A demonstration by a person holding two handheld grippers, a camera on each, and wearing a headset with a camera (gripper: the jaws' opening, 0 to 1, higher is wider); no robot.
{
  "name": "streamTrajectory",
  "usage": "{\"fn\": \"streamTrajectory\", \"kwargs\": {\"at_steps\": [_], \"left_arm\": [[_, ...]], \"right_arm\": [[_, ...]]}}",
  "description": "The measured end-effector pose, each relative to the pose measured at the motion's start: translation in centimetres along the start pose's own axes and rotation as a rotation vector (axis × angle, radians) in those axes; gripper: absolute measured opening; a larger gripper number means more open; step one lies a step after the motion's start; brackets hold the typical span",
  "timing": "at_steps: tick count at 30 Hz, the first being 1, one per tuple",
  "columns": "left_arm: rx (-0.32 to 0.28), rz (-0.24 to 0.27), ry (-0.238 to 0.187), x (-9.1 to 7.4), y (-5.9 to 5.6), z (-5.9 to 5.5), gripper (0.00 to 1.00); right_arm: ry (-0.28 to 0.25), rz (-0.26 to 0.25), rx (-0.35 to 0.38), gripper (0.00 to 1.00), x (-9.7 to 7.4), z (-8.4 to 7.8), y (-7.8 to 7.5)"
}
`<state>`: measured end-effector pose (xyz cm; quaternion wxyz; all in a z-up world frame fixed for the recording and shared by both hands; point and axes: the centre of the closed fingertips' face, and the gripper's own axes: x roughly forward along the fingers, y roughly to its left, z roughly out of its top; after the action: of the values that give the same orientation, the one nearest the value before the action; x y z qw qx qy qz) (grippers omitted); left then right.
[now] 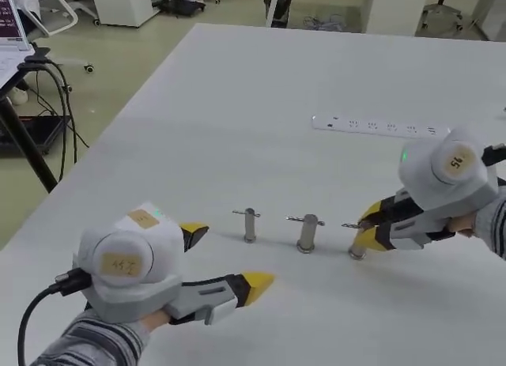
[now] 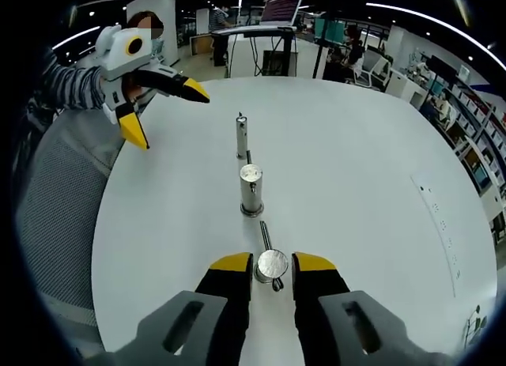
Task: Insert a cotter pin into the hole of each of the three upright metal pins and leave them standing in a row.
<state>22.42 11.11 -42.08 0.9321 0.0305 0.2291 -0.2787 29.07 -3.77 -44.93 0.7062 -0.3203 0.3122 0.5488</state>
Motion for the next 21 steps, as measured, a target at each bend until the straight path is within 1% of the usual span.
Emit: {"fn": "streamTrajectory", "kwargs": {"at_steps": [1, 3, 4, 5, 6, 7, 8, 9, 10, 12, 13, 14, 16, 18, 19, 21], "left_arm": [[0.0, 0.001, 0.0, 0.0, 0.1, 0.0, 0.68], [0.0, 0.002, 0.003, -0.1, 0.3, 0.1, 0.68], [-0.001, 0.002, 0.003, -0.1, 0.3, 0.1, 0.69], [-0.005, 0.002, 0.005, -0.1, 0.4, 0.2, 0.69], [-0.01, 0.002, 0.007, -0.1, 0.4, 0.2, 0.7], [-0.013, 0.001, 0.007, -0.1, 0.5, 0.3, 0.71], [-0.016, 0.003, 0.01, -0.1, 0.5, 0.3, 0.71], [-0.015, 0.004, 0.011, -0.1, 0.6, 0.4, 0.72], [-0.016, 0.004, 0.011, -0.1, 0.6, 0.5, 0.72], [-0.02, 0.003, 0.003, -0.1, 0.6, 0.9, 0.74], [-0.023, 0.0, -0.008, -0.2, 0.5, 1.2, 0.74], [-0.024, -0.001, -0.015, -0.2, 0.5, 1.4, 0.74], [-0.026, 0.0, -0.019, -0.2, 0.5, 1.7, 0.75], [-0.023, 0.004, -0.021, -0.3, 0.6, 1.9, 0.79], [-0.024, 0.005, -0.021, -0.3, 0.6, 2.0, 0.79], [-0.026, 0.005, -0.022, -0.4, 0.7, 2.1, 0.81]], "right_arm": [[0.0, -0.012, -0.007, 0.22, -0.1, 0.0, 0.0], [0.009, -0.037, -0.02, 0.24, -0.5, 0.0, 0.0], [0.003, -0.051, -0.02, 0.26, -0.7, 0.0, 0.0], [-0.011, -0.071, -0.003, 0.28, -1.1, 0.2, 0.0], [-0.024, -0.09, 0.057, 0.31, -1.4, 0.2, 0.1], [-0.033, -0.103, 0.082, 0.34, -1.7, 0.2, 0.1], [-0.053, -0.121, 0.091, 0.35, -2.0, 0.4, 0.1], [-0.071, -0.147, 0.108, 0.36, -2.5, 0.5, 0.0], [-0.085, -0.156, 0.112, 0.37, -2.8, 0.6, 0.1], [-0.105, -0.182, 0.167, 0.39, -3.5, 0.6, 0.4], [-0.124, -0.192, 0.2, 0.41, -3.9, 0.8, 0.6], [-0.138, -0.197, 0.208, 0.43, -4.1, 0.9, 0.7], [-0.164, -0.227, 0.247, 0.44, -4.8, 1.0, 0.9], [-0.199, -0.243, 0.296, 0.45, -5.2, 1.2, 1.3], [-0.204, -0.247, 0.305, 0.47, -5.3, 1.2, 1.4], [-0.228, -0.27, 0.35, 0.51, -5.7, 1.1, 1.7]]}}
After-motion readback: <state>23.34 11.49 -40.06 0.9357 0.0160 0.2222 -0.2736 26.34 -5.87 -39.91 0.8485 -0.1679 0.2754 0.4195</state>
